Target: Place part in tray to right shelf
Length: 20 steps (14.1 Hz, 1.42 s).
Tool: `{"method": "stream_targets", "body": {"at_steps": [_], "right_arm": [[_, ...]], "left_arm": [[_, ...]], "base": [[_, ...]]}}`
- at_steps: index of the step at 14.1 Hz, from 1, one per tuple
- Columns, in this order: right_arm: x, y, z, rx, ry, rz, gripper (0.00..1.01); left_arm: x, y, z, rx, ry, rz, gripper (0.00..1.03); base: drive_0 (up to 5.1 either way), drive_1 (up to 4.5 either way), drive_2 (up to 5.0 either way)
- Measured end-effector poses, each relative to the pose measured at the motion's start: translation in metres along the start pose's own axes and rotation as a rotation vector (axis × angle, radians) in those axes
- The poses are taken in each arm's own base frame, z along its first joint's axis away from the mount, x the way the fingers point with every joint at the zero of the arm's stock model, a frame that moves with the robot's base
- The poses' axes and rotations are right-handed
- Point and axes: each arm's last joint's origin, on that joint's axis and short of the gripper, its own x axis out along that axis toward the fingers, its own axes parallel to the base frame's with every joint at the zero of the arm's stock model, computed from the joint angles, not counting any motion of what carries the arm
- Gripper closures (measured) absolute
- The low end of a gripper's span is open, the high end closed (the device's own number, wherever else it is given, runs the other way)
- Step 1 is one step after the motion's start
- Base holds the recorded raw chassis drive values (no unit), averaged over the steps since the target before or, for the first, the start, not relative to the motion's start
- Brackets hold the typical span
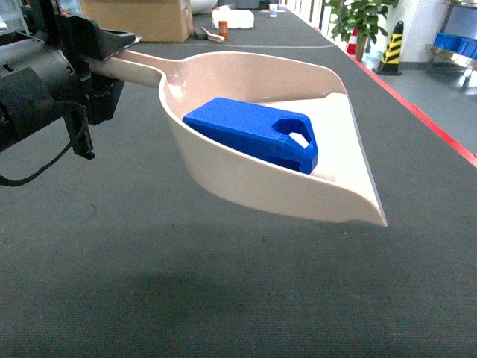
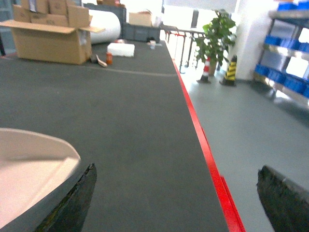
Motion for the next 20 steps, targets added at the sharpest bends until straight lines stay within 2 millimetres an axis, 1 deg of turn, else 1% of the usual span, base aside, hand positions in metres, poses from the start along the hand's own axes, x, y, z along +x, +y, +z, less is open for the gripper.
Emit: {"method": "stream_targets", "body": {"at_steps": [1,2,3,4,6,8,20], "right_arm": [[-0.0187,-0.0069,-0.0121,-0.003,0.000,-0.006,0.03],[-0.0233,-0.0068,-0.0123,-0.003,-0.018,0.010,0.03],[-0.0229,-0.0064,-0.0088,-0.003,-0.031,0.014,0.03],[-0.0211,-0.0054,-0.0116,-0.009,-0.009,0.021,0.03],[-0.0213,-0.0053,-0.0110,-0.012,-0.015,0.024,0.03],[-0.0212,-0.0053,-0.0111,-0.012,-0.015,0.024,0.03],[-0.0212,-0.0053,-0.0110,-0.012,-0.015,0.024,0.03]], "left_arm": [[0.0000,0.0000,0.0001,0.000,0.000,0.000,0.90],[0.0000,0.0001,0.0000,0.000,-0.001,0.001,0.90],[0.0001,-0.0006,-0.0008,-0.001,0.003,-0.003,0.90],[0.0000,-0.0003,-0.0007,0.000,0.003,-0.001,0.90],[-0.0008,0.0005,0.0046,0.003,-0.023,0.003,0.90],[-0.0002,-0.0002,0.0010,0.001,-0.004,-0.001,0.90],[-0.0006,0.0000,0.0009,0.000,-0.003,0.000,0.90]], "base": [[0.0,0.00,0.0],[0.0,0.00,0.0],[0.0,0.00,0.0],[5.0,-2.46,-2.5],[4.9,-2.55,-2.6],[4.8,-2.69,-2.7],[4.9,-2.44,-2.4]]}}
